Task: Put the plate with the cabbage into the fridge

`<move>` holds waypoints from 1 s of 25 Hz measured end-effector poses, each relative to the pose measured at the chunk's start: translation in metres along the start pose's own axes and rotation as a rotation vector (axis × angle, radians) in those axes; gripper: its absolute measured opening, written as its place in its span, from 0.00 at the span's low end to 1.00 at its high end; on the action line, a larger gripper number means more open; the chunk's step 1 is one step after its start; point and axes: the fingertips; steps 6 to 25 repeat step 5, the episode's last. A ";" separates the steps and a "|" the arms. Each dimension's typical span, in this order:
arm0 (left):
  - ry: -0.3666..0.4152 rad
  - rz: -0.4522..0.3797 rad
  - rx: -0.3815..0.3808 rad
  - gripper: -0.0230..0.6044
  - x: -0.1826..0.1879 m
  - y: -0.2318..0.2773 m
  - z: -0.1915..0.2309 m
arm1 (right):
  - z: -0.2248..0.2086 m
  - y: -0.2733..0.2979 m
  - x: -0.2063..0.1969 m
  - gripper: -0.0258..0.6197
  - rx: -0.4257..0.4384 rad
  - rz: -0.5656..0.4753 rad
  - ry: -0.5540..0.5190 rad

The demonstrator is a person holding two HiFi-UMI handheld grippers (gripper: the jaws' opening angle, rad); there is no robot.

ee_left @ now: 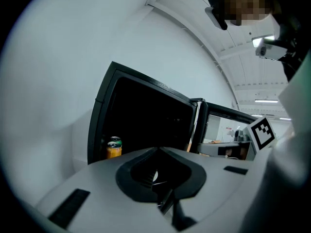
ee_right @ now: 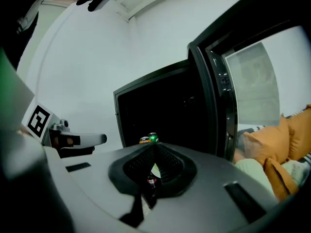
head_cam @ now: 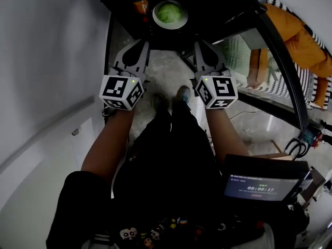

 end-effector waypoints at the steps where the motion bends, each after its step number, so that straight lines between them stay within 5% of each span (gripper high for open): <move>1: -0.019 0.011 -0.015 0.05 -0.017 0.003 0.006 | 0.002 0.005 -0.012 0.05 -0.003 0.013 -0.009; 5: -0.141 0.033 -0.061 0.05 -0.088 0.020 0.040 | 0.009 0.028 -0.070 0.05 -0.013 0.095 -0.063; 25: -0.141 0.033 -0.061 0.05 -0.088 0.020 0.040 | 0.009 0.028 -0.070 0.05 -0.013 0.095 -0.063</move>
Point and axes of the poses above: the fingertips, and each gripper's own axes: y forward along the fingers, z to its left, x out of its top, and after that the axes turned 12 degrees about -y, right-handed
